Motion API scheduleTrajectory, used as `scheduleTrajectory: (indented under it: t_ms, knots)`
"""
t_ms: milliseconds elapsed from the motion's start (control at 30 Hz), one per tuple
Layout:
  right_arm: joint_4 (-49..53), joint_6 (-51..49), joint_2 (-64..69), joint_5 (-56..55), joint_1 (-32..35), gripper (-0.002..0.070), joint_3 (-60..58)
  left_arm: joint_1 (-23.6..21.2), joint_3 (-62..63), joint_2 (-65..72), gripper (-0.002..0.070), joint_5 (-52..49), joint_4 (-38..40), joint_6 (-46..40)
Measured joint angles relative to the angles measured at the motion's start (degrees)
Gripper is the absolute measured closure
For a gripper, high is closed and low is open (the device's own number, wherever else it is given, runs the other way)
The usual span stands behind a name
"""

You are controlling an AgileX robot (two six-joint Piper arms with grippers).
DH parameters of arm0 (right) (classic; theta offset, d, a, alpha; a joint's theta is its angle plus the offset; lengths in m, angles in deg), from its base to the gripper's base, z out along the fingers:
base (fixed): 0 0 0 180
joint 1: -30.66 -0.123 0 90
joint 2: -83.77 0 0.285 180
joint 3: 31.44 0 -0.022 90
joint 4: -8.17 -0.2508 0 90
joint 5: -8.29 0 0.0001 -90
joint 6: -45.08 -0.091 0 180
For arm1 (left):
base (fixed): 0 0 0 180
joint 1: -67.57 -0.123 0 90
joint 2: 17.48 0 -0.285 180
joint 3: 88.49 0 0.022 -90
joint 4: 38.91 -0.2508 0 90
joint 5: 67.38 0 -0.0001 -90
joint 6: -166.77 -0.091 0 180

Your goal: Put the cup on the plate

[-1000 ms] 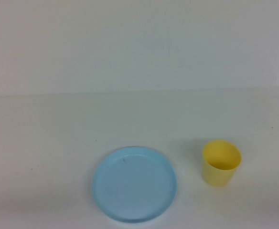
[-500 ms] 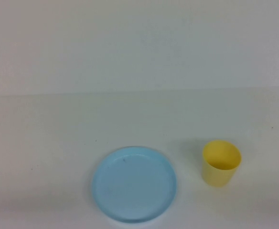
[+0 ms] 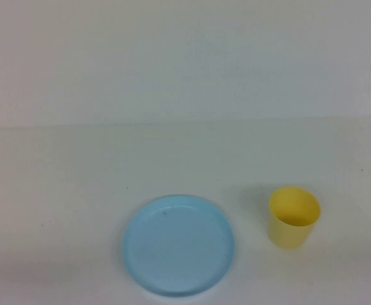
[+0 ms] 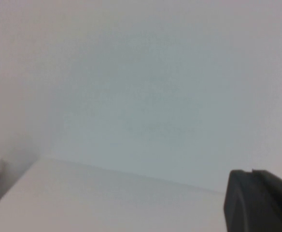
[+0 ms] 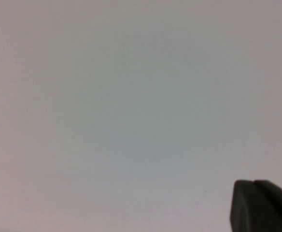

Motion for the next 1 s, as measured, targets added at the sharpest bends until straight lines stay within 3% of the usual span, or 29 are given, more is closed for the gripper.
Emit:
scheduleTrajectory:
  t_ms: [167, 367, 533, 667, 800, 1000]
  knots:
    - [1.8, -0.6, 0.0, -1.3, 0.0, 0.0661, 0.1, 0.0, 4.8, 0.0, 0.0673, -8.9, -1.2, -0.4]
    - [9.3, -5.0, 0.0, 4.8, 0.0, 0.0668, 6.9, 0.0, 11.8, 0.1, 0.0673, -10.3, -0.7, -2.2]
    - [11.9, -14.9, 0.0, 11.1, 0.0, 0.0674, 12.8, 0.1, 19.4, 2.4, 0.0673, -14.0, -0.3, -5.8]
    - [15.7, -18.8, 1.5, 14.9, 0.0, 0.0675, 15.5, 0.1, 27.7, 8.7, 0.0673, -26.3, 3.5, -7.4]
    - [17.4, -19.5, 3.8, 17.6, 0.0, 0.0675, 16.5, 0.1, 36.6, 17.8, 0.0673, -41.9, 10.4, -16.8]
    - [18.9, -15.8, 8.8, 26.1, 0.0, 0.0675, 16.6, 0.1, 41.6, 29.8, 0.0672, -45.9, 19.3, -23.3]
